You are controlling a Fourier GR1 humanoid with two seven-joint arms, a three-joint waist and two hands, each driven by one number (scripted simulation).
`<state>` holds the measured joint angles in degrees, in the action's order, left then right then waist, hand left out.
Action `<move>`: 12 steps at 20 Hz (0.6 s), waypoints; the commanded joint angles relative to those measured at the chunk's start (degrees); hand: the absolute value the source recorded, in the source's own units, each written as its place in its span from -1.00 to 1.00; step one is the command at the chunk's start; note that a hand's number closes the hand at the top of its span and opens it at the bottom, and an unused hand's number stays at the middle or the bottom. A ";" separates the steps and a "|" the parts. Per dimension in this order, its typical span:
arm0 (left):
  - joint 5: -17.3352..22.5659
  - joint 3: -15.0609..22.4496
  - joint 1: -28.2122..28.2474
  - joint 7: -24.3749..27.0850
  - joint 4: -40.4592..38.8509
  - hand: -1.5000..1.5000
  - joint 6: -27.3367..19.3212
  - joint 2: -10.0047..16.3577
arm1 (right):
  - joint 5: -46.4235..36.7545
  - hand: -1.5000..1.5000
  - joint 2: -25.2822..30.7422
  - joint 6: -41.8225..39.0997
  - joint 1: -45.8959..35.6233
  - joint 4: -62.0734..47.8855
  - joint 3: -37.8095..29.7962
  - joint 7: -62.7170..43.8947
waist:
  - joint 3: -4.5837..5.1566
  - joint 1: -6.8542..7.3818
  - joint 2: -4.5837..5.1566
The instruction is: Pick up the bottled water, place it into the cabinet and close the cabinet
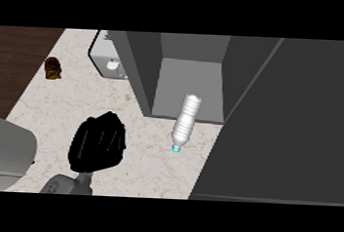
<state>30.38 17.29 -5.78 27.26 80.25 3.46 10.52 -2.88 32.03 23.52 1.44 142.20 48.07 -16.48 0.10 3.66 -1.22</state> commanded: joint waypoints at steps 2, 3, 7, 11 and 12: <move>2.64 -0.89 11.55 -2.61 14.94 1.00 1.21 6.45 | -0.54 1.00 -5.67 -0.84 -5.70 4.16 5.34 -6.98 | 0.07 0.31 0.14; 1.84 -1.39 14.01 -1.77 15.35 1.00 0.93 7.62 | -2.50 1.00 -6.13 -0.61 -7.37 4.89 5.70 -9.88 | 0.14 -0.55 0.22; 4.16 -2.83 20.84 -2.48 22.75 1.00 2.06 10.12 | -1.55 1.00 -12.48 0.64 -13.67 2.39 3.61 -14.35 | 0.12 -0.96 0.57; 8.78 -8.49 27.86 -1.53 27.62 1.00 6.58 14.70 | -4.08 1.00 -21.10 1.21 -22.81 -4.47 0.78 -20.76 | 0.08 -1.62 0.84; 11.05 -10.52 26.70 -3.56 28.29 1.00 6.16 15.41 | -7.05 1.00 -24.24 1.63 -25.88 -7.25 2.76 -23.05 | 0.12 -1.98 0.77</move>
<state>37.26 10.97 16.79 25.06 104.13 7.54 22.54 -6.54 16.18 24.29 -16.34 138.00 49.75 -32.68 0.18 2.32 -0.58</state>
